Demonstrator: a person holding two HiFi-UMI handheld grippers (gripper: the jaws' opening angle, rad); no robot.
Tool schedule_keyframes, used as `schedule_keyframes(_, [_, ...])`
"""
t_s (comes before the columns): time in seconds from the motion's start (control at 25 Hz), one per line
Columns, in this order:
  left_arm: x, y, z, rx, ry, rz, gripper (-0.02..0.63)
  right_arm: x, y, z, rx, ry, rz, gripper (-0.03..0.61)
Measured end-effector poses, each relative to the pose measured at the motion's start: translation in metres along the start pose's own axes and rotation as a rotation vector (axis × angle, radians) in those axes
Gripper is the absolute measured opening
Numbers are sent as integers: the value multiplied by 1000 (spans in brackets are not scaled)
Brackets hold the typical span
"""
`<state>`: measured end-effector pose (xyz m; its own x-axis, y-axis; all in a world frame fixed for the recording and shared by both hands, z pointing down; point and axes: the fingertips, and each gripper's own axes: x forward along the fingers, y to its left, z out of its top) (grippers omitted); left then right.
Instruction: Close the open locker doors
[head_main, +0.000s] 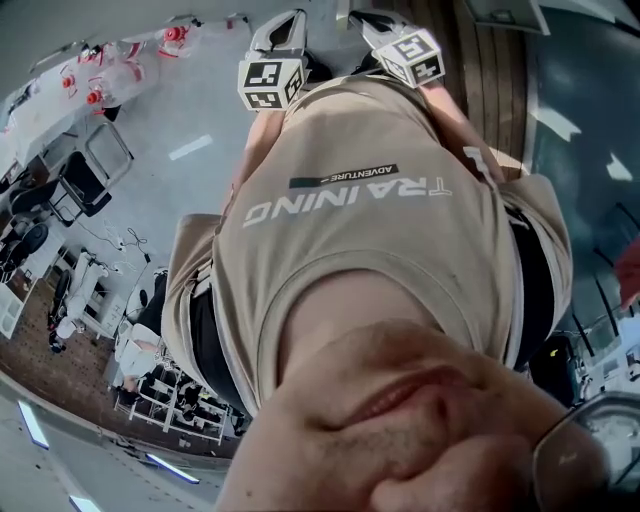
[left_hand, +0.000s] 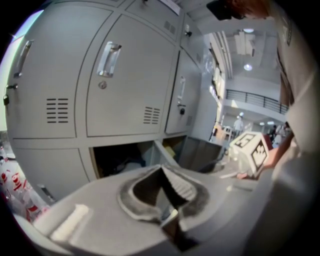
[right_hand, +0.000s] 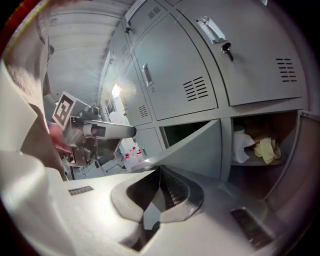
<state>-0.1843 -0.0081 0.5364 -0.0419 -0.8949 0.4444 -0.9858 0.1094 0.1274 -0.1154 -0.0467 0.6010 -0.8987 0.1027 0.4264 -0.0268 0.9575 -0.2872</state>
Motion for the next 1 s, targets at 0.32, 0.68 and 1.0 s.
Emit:
schedule_keyframes(0.32, [3, 91, -17, 8, -17, -78, -2, 94, 28, 10, -25, 36, -36, 15])
schedule_keyframes(0.68, [-10, 167, -22, 70, -21, -175, -2, 168, 33, 40, 7, -4, -166, 15])
schedule_keyframes(1.0, [-18, 204, -8, 80, -22, -191, -2, 209, 21, 83, 3, -42, -205, 15])
